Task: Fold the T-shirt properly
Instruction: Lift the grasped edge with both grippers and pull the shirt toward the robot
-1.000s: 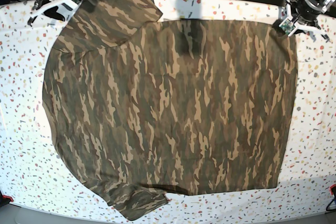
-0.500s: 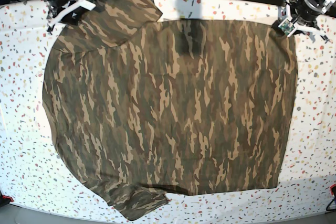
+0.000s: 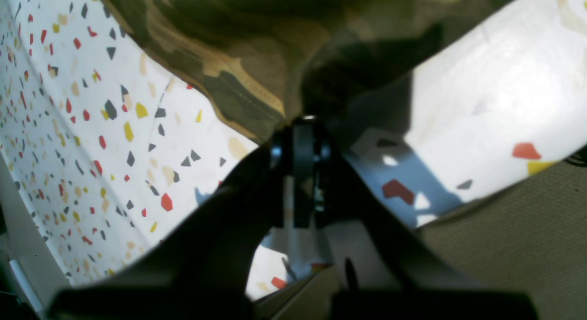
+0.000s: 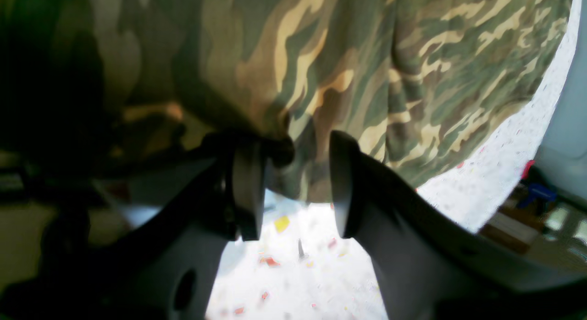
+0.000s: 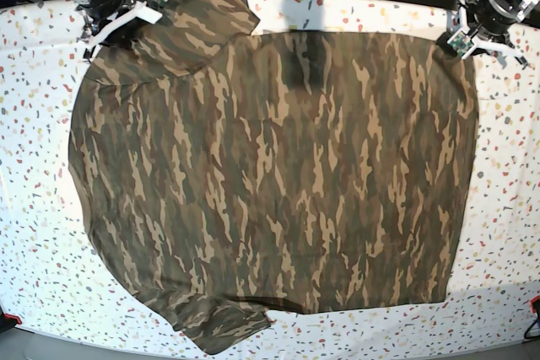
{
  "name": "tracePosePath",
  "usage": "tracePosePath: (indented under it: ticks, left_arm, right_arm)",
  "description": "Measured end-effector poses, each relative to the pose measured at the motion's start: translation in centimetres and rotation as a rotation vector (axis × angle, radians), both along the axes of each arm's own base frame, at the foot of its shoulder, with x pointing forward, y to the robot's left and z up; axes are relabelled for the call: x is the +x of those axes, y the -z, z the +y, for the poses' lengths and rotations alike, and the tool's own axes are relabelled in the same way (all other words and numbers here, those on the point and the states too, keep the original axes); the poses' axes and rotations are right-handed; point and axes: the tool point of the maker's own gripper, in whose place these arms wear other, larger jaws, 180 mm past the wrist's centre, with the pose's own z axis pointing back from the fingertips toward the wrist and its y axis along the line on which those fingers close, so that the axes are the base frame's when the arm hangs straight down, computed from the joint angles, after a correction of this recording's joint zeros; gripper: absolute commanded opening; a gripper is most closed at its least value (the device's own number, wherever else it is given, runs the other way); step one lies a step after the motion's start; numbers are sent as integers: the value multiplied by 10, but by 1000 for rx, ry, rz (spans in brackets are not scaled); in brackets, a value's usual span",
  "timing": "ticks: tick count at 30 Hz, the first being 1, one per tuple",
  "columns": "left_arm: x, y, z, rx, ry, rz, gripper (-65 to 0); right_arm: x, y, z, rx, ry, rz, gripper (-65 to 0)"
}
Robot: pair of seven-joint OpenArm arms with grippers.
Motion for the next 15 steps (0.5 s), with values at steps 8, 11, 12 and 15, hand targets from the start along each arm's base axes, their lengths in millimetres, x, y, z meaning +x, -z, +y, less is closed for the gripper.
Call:
tracePosePath:
  ticks: [8, 11, 12, 15]
  left_arm:
    - [0, 0, 0, 0, 0, 0, -650]
    - [0, 0, 0, 0, 0, 0, -650]
    - [0, 0, 0, 0, 0, 0, -650]
    - [0, 0, 0, 0, 0, 0, -650]
  right_arm:
    - [3, 13, -4, 18, -15, 52, -417]
    - [-1, 16, -3, 14, -28, 80, -522]
    - [-2, 16, -3, 13, -30, 86, -576]
    - [-5, 18, -3, 19, -23, 97, -650]
